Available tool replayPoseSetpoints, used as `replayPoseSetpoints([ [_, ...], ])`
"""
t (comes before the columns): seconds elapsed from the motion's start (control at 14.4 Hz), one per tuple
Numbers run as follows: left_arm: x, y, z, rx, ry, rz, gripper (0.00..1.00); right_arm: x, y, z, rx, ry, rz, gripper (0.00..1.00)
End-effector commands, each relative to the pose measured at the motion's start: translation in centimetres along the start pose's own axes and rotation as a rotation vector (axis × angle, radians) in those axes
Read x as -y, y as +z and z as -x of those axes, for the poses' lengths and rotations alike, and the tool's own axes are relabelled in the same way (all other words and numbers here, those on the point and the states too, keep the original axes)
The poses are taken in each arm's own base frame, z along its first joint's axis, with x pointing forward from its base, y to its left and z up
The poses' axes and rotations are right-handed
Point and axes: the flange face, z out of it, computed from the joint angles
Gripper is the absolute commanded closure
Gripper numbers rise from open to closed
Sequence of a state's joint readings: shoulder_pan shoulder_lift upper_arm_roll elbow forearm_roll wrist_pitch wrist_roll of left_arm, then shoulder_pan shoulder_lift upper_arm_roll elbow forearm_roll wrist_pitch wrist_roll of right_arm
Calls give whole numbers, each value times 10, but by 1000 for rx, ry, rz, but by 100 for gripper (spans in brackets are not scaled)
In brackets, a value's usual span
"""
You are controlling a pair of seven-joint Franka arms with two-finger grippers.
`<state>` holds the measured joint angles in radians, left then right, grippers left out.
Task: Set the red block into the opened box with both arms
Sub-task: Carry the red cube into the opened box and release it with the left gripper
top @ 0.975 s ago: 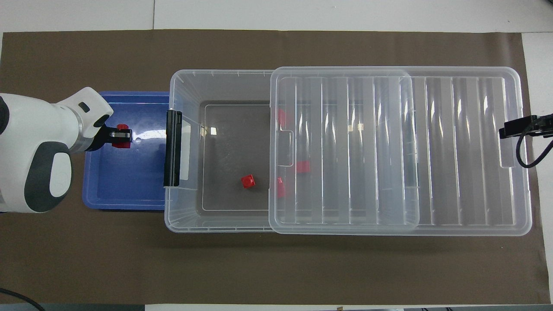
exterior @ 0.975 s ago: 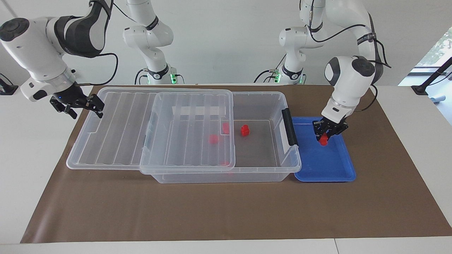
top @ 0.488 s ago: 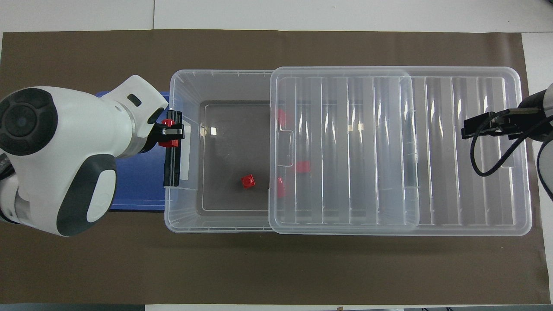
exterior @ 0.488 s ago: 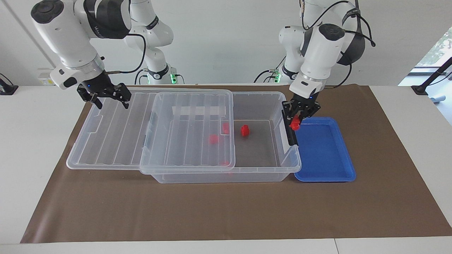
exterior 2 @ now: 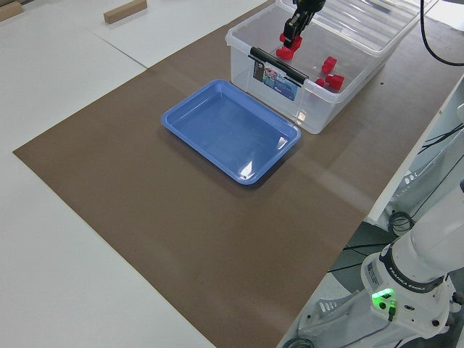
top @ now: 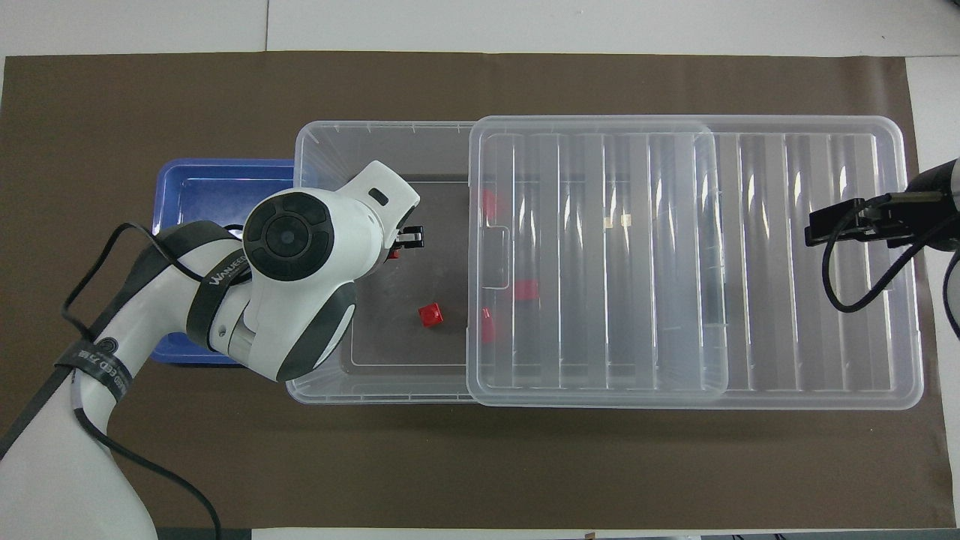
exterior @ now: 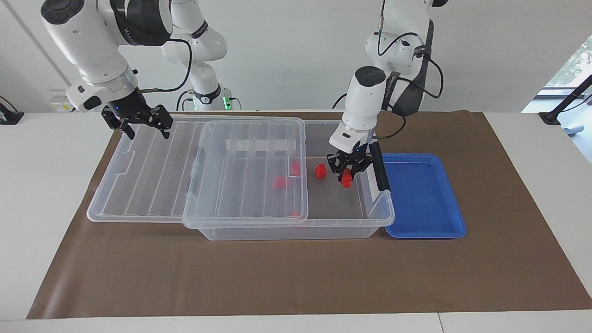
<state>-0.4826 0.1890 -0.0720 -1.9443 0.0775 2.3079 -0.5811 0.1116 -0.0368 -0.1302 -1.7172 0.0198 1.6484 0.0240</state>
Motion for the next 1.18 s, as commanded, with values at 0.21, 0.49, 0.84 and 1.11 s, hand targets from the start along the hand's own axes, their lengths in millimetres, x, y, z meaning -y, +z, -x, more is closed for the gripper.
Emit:
replayPoseSetpoints([
  [0.21,-6,69,-7,-26,19,-30,100,2,1,9,10,-77,-1,0],
  [0.49,-8,96,-10,-62,8,-12,100,-2,0,8,3,-97,-2,0],
  [0.84,-6,92,-12,-68,9,-10,0,-4,0,8,0,-92,-2,0],
  [1.11,-2,39,-13,-86,-4,-16,0,-10,0,7,0,-101,-2,0],
])
